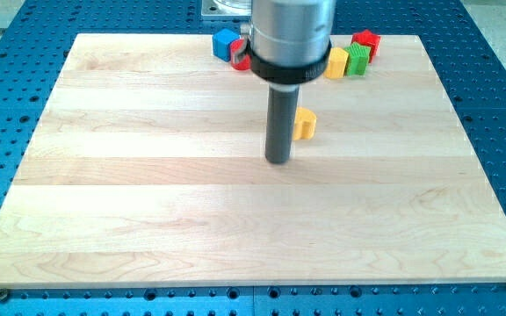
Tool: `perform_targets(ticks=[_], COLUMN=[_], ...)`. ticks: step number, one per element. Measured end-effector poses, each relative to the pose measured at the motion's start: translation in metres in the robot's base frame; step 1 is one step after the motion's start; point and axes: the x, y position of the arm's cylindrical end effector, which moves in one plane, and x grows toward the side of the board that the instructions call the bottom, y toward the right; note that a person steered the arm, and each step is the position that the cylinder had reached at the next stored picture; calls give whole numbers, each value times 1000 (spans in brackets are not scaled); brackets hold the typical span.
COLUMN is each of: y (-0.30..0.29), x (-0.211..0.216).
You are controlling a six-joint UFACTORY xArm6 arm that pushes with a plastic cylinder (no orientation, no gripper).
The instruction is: Place the heart below the green star
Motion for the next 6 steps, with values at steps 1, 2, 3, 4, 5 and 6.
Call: perform_targets(ticks=[1,2,3,4,5,6], y=[44,66,54,96,127,147], x=[-70,-80,-46,-50,-86,-108])
